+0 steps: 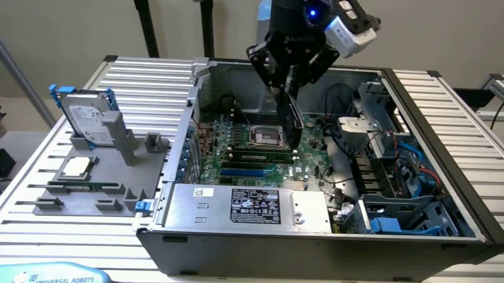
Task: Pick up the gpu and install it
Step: 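Insert the gpu into the slot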
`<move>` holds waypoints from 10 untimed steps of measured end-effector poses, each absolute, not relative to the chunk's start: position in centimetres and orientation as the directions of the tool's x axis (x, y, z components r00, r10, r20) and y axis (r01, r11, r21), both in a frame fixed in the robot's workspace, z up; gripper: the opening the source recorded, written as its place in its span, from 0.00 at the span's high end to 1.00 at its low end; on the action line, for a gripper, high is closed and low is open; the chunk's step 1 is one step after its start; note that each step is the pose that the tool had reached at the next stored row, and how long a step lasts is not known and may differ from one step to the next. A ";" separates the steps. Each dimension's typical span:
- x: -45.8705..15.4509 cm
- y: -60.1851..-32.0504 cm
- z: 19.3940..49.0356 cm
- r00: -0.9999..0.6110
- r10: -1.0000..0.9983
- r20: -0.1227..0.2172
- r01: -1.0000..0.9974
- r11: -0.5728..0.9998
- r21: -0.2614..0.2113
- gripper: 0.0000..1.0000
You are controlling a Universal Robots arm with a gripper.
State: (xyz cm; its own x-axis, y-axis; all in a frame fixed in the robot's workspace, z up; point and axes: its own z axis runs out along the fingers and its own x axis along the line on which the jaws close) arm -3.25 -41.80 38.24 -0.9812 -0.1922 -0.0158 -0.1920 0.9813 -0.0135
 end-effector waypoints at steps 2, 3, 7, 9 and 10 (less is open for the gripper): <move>-3.3 -41.8 38.2 -0.974 -0.227 -0.016 -0.227 0.974 -0.013 0.73; -3.3 -41.8 38.2 -0.969 -0.245 -0.016 -0.245 0.970 -0.013 0.73; -3.3 -41.8 38.2 -0.949 -0.314 -0.016 -0.314 0.949 -0.013 0.73; -3.3 -41.8 38.2 -0.937 -0.348 -0.016 -0.348 0.937 -0.014 0.73; -3.3 -41.8 38.2 -0.930 -0.366 -0.016 -0.366 0.931 -0.014 0.73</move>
